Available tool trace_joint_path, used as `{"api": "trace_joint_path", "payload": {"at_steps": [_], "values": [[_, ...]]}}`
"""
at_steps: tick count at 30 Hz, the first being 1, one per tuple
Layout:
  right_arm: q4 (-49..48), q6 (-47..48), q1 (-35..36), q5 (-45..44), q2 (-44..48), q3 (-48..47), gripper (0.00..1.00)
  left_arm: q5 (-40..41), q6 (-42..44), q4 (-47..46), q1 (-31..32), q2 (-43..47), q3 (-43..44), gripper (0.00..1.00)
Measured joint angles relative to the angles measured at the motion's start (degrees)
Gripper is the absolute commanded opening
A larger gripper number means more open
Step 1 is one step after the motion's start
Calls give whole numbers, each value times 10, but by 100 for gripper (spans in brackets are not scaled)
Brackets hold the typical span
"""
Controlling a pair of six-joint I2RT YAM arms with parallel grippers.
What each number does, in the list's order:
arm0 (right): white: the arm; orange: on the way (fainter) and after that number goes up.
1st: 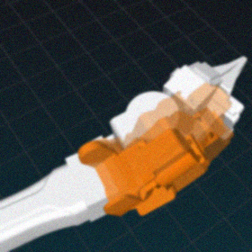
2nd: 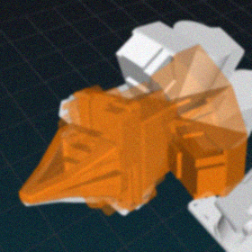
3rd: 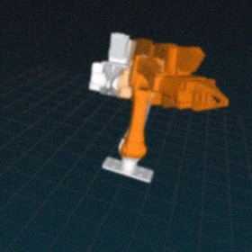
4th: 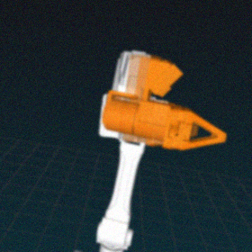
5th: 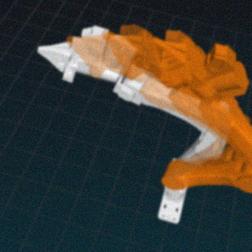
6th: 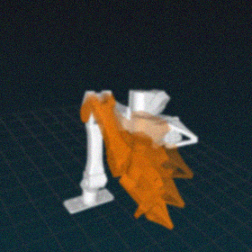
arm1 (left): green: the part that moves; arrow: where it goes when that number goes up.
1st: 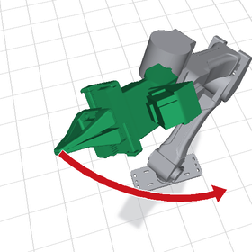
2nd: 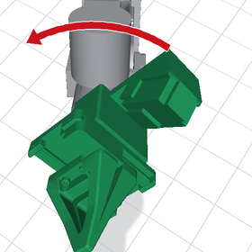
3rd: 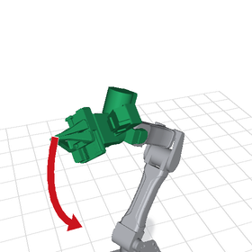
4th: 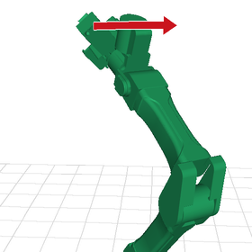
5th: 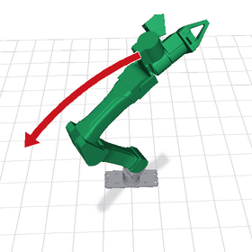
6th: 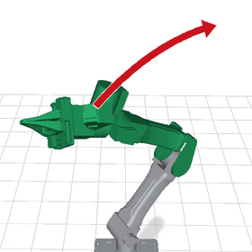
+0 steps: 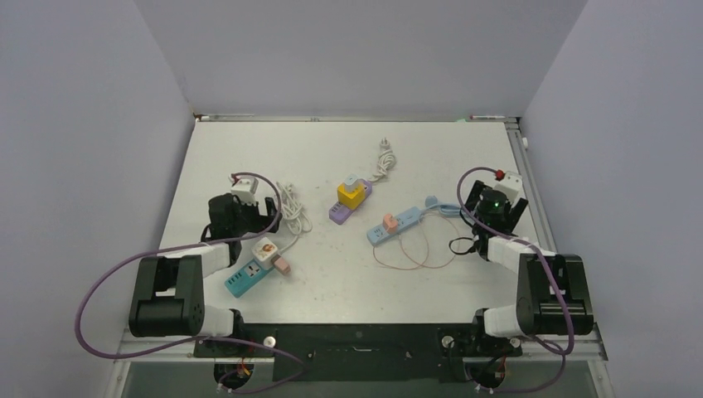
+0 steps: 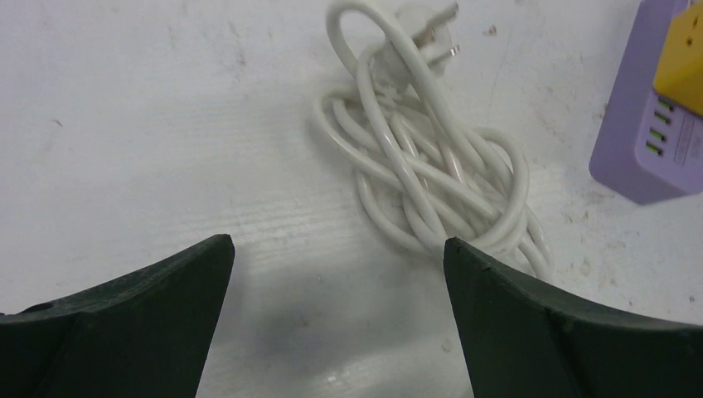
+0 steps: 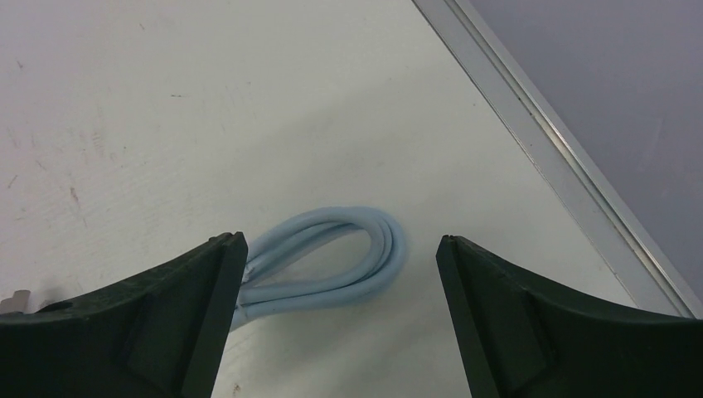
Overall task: Insert the plug
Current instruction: Reset both arms
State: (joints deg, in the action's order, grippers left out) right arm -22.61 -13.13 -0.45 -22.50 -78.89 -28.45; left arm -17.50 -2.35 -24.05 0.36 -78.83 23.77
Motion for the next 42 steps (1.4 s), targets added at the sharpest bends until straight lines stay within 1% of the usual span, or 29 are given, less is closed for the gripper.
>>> {"api": "trace_joint_path", "payload": {"at_steps": [5, 7, 8, 9, 12, 14, 15, 17, 18, 20, 23, 26, 27, 29, 33, 42], "values": [[-128, -2, -27, 44, -7, 73, 90, -1, -29, -93, -36, -12, 0, 96], [-162, 0, -33, 67, -20, 82, 90, -2, -39, -116, -46, -12, -1, 96], [-203, 4, -34, 82, -32, 92, 90, -2, -46, -131, -51, -12, -3, 96], [-220, 5, -33, 87, -35, 99, 90, -3, -52, -146, -57, -12, -8, 96], [-376, 20, -7, 76, -54, 186, 90, -6, -77, -185, -82, -9, -35, 96], [-463, 45, 33, 60, -100, 233, 90, -8, -93, -195, -104, -9, -48, 96], [-485, 61, 62, 43, -128, 240, 90, -8, -99, -200, -114, -9, -52, 96], [-473, 84, 102, 30, -152, 223, 90, -2, -108, -223, -130, -9, -62, 96], [-465, 89, 105, 32, -153, 203, 90, 6, -109, -241, -134, -8, -70, 96], [-455, 93, 86, 42, -153, 162, 90, 20, -108, -282, -134, -8, -90, 96], [-459, 94, 63, 44, -150, 141, 90, 43, -91, -315, -106, -15, -106, 96], [-456, 95, 62, 44, -149, 142, 90, 73, -56, -357, -45, -40, -107, 96], [-456, 96, 63, 44, -149, 142, 90, 81, -44, -354, -25, -48, -106, 96], [-455, 97, 65, 44, -149, 142, 90, 90, -33, -356, -15, -56, -105, 96], [-455, 97, 65, 44, -149, 142, 90, 113, -22, -362, -16, -56, -105, 96], [-454, 97, 65, 44, -149, 142, 90, 124, -13, -364, -16, -56, -105, 96]]}}
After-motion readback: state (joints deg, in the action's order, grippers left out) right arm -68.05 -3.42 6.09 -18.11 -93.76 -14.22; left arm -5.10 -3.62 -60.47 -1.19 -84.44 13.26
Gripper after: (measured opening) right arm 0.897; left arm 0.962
